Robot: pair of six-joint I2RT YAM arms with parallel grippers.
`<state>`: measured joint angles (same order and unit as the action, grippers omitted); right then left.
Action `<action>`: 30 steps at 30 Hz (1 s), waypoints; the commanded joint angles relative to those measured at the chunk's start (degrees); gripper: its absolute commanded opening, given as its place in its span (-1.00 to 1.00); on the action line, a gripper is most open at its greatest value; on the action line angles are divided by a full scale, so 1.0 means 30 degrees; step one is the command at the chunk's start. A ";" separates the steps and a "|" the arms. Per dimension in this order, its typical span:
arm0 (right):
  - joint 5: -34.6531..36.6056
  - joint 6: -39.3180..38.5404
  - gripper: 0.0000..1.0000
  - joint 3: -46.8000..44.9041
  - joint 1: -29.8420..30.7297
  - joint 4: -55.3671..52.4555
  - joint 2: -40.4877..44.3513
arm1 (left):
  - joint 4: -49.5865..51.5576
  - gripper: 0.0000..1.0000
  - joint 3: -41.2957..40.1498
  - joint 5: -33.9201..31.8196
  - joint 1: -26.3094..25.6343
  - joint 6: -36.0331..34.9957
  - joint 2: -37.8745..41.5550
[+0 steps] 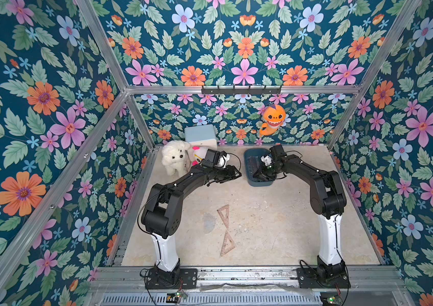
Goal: Put the scattered rulers into the storage box
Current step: Place the ruler in the storage box.
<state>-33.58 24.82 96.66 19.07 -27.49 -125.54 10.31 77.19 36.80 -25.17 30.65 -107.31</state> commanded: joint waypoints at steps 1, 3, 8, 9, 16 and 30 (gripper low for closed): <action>0.0167 -0.0126 -0.42 0.0431 0.0029 -0.0744 0.0124 | -0.0200 0.29 -0.0062 0.0223 0.0022 -0.0282 0.0326; 0.0409 -0.0295 -0.31 0.0610 0.0029 -0.1139 0.0274 | -0.0213 0.29 -0.0124 0.0150 0.0040 -0.0291 0.0491; 0.1016 -0.0897 -0.19 0.1051 0.0069 -0.2218 0.0678 | -0.0183 0.29 -0.0009 0.0216 0.0039 -0.0344 0.0607; 0.1128 -0.0975 -0.17 0.1130 0.0107 -0.2442 0.0719 | -0.0159 0.29 0.0037 0.0189 0.0054 -0.0338 0.0652; 0.1540 -0.1569 -0.13 0.1990 0.0487 -0.4015 0.0464 | -0.0154 0.29 -0.0050 0.0190 0.0124 -0.0356 0.1006; 0.4826 -0.1460 -0.20 -0.2907 0.3278 -0.1810 0.6472 | 0.1075 0.31 -0.3621 -0.2158 0.0124 0.0531 0.3951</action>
<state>-22.39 19.86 93.08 25.87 -37.15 -110.00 11.88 69.69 33.28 -24.82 30.57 -98.04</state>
